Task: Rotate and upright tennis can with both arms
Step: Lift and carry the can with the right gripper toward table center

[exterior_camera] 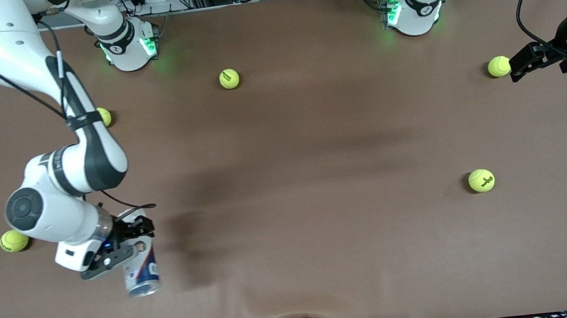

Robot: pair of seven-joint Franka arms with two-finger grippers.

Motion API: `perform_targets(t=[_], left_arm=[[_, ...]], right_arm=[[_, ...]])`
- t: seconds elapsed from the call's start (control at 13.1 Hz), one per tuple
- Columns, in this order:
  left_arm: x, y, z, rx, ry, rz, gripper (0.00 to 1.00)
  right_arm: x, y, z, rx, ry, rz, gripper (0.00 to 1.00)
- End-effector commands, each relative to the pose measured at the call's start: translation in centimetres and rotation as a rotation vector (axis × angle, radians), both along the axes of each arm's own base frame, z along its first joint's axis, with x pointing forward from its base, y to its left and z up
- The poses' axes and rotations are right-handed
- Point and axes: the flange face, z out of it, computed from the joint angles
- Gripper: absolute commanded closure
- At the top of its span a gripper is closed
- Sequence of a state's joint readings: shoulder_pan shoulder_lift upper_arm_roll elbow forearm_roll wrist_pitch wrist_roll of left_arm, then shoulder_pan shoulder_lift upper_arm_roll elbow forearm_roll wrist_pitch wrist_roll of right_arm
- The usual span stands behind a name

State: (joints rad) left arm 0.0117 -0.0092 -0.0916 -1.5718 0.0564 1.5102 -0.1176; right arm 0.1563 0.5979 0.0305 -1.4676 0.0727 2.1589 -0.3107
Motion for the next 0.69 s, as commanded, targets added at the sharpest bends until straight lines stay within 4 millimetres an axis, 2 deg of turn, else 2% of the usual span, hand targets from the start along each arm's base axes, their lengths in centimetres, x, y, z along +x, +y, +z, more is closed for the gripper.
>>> perform_targets(t=[0.0,0.15,0.3,0.46,0.61], left_arm=[[-0.3,0.4,0.2,-0.014,-0.001,-0.009,0.0],[-0.3,0.4,0.2,-0.013,0.0,-0.007,0.0],[-0.2,1.6,0.2,-0.014,-0.001,0.014,0.0],[-0.1,1.6,0.1,-0.014,0.002,0.014,0.0],[-0.2,1.7,0.0,-0.013,0.005,0.016,0.0]], right_arm=[[-0.7,2.5,2.9,-0.008,-0.038,0.136,0.22],[-1.1,5.1,3.4,-0.011,-0.056,0.239,0.2],[-1.4,7.9,4.3,-0.015,-0.086,0.361,0.2],[-2.8,12.7,3.4,-0.025,-0.092,0.498,0.2],[-5.2,18.3,2.7,-0.038,-0.087,0.613,0.2]])
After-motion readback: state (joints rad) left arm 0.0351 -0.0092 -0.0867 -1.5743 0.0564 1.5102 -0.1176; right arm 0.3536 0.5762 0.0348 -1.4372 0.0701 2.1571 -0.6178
